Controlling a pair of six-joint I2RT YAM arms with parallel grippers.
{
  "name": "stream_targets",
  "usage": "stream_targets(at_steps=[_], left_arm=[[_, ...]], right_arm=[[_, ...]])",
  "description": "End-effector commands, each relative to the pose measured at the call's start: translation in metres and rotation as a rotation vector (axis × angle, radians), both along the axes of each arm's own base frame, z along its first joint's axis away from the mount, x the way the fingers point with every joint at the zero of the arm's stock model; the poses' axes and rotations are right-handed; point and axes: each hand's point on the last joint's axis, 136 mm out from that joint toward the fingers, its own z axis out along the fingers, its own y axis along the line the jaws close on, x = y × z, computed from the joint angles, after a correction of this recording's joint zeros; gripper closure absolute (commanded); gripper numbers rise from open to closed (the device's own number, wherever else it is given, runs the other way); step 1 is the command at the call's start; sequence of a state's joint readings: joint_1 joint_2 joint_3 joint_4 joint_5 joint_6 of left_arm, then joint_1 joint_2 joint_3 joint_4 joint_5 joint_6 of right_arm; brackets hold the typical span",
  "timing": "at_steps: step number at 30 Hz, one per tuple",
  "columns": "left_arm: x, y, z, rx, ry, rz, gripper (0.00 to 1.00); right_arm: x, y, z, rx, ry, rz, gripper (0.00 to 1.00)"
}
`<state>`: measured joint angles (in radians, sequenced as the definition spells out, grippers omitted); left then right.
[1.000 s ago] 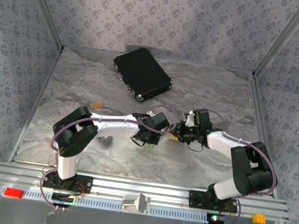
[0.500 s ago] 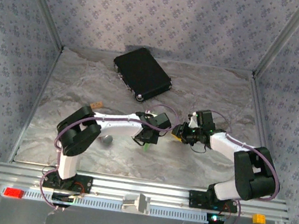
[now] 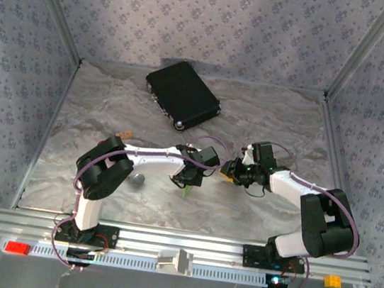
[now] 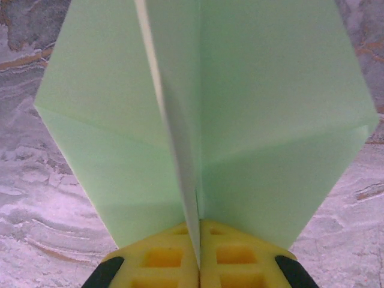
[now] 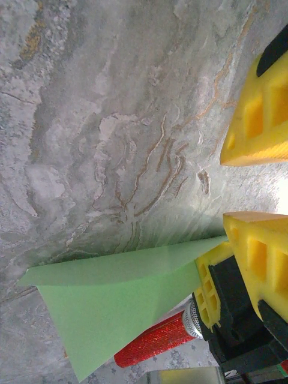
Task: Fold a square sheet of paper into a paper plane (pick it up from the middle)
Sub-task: Turn over a paper plane at the center of the table.
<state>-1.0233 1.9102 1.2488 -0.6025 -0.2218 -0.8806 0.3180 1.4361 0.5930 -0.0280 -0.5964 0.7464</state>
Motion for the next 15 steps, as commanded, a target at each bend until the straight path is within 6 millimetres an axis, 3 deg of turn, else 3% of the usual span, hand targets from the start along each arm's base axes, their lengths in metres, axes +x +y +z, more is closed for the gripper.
stream_targets(at_steps=[1,15], left_arm=[[-0.004,0.004,-0.008,0.036,0.018,0.004,0.92],[-0.006,0.012,-0.019,0.064,0.028,0.036,0.81]], right_arm=[[-0.004,-0.005,-0.006,-0.025,0.011,-0.003,0.72],[-0.003,-0.004,-0.005,-0.019,0.01,-0.001,0.71]])
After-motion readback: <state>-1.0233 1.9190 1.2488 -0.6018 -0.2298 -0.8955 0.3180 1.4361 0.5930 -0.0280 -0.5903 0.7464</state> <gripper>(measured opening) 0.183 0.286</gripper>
